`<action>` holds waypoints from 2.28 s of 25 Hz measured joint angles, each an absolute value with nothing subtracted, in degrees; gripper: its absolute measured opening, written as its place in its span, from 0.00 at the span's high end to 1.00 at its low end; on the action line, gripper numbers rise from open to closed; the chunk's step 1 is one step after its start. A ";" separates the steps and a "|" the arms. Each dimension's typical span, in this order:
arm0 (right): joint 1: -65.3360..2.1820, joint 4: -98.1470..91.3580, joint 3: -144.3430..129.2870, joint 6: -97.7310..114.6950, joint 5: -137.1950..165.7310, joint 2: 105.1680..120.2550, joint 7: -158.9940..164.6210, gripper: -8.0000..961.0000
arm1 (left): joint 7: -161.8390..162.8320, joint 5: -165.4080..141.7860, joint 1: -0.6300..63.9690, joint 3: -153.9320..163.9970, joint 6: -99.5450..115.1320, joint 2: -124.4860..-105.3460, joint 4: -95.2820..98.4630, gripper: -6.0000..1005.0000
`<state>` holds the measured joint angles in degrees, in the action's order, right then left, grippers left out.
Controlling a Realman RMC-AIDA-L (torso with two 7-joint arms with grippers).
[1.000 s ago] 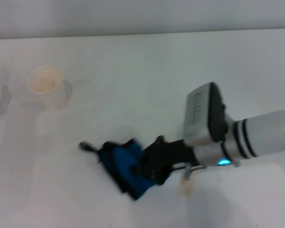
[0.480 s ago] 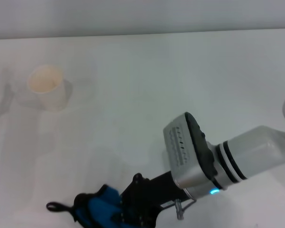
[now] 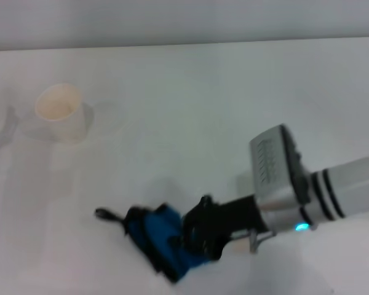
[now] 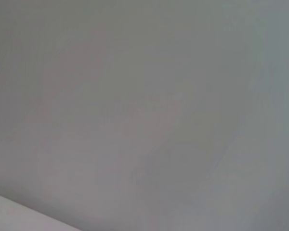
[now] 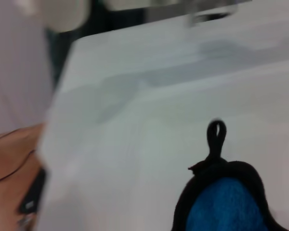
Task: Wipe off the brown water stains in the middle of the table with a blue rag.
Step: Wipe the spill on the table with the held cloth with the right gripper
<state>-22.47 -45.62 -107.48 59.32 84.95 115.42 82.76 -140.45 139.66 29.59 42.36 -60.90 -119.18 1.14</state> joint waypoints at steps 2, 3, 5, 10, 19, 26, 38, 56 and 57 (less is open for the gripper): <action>-22.09 -44.59 -104.11 58.88 85.01 115.38 81.49 0.90 | -140.45 139.66 29.63 42.36 -60.90 -119.16 1.15 0.14; -22.01 -43.92 -102.23 58.43 85.00 115.36 80.99 0.90 | -140.45 139.66 29.62 42.36 -60.90 -119.16 1.15 0.14; -22.14 -42.63 -99.81 56.79 85.02 115.36 80.66 0.90 | -140.45 139.66 29.62 42.36 -60.90 -119.16 1.15 0.14; -23.31 -41.54 -99.37 53.51 84.75 115.68 80.94 0.90 | -140.45 139.66 29.62 42.36 -60.90 -119.18 1.15 0.14; -28.16 -42.17 -112.85 54.72 80.08 116.04 80.93 0.90 | -140.45 139.75 29.61 42.36 -60.91 -119.36 1.14 0.14; -24.03 -41.56 -105.53 54.22 81.05 115.14 80.50 0.90 | -140.43 139.75 29.48 42.36 -60.91 -119.37 1.14 0.14; -17.55 -42.12 -85.02 59.19 88.61 114.09 76.36 0.90 | -140.39 139.75 29.65 42.36 -60.96 -119.27 1.14 0.14; -15.94 -40.76 -84.95 76.25 95.58 114.02 76.58 0.90 | -140.40 139.75 30.00 42.36 -60.99 -119.36 1.19 0.14; -16.02 -40.33 -84.94 77.09 96.10 113.93 76.63 0.90 | -140.40 139.78 30.02 42.36 -60.99 -119.36 1.21 0.14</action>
<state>-16.02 -40.33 -84.94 77.09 96.10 113.93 76.63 -140.40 139.78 30.02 42.36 -60.99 -119.36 1.21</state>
